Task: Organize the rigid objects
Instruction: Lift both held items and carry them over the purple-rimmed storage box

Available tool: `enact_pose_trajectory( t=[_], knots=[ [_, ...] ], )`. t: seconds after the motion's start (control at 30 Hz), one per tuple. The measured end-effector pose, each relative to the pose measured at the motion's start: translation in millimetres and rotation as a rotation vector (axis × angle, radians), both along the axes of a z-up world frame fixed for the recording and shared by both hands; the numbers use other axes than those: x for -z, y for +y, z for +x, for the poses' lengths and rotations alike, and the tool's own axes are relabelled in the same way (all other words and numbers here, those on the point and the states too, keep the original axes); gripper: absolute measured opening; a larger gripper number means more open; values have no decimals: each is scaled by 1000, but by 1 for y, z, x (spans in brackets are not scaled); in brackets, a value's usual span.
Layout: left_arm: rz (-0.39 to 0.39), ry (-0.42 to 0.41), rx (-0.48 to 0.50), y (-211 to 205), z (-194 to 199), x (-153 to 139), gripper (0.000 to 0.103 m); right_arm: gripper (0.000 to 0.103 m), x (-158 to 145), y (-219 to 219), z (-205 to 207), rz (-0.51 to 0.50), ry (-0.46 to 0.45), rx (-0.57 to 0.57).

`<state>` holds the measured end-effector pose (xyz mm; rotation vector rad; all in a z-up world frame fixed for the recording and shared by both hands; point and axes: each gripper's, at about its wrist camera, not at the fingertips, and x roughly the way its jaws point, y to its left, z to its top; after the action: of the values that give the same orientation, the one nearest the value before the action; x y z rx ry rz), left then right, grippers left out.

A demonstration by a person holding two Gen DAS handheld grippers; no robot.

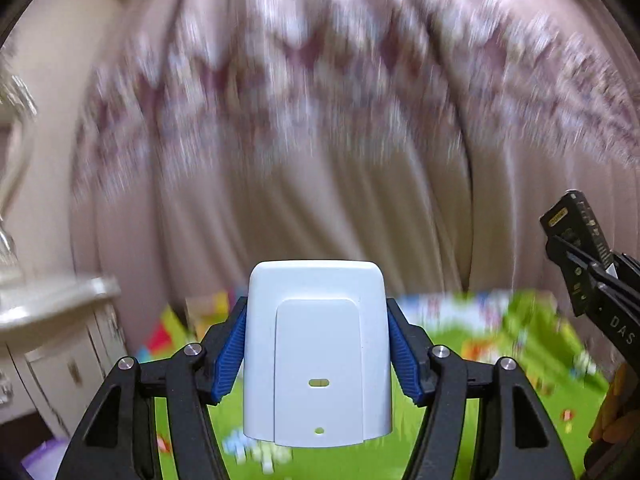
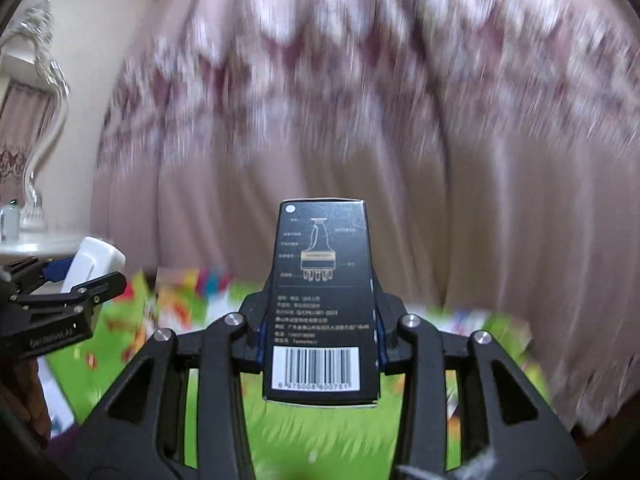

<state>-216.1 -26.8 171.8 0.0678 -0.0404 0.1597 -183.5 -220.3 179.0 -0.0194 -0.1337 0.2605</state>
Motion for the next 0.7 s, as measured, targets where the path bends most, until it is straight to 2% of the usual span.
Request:
enact_pose_trajectory(
  t=[0.07,0.13,0.33,0.53,0.7],
  knots=[
    [31,-96,-3,-9,-21,-6,64,42,-9,2,-19,-4,-67,6],
    [30,-106,17,-13,-27,-11,64,42,-13,8,-26,-21,-79,-15],
    [-55,-35,22,5,-28,-13,64,42,-12,23,-32,-42,-29,-90],
    [-168,49,-36,49,-30,-2,64,42,-5,52,-27,-87,31,-186],
    [-215,105,-108,81,-39,8,64,42,2,82,-29,-144,76,-290]
  ],
)
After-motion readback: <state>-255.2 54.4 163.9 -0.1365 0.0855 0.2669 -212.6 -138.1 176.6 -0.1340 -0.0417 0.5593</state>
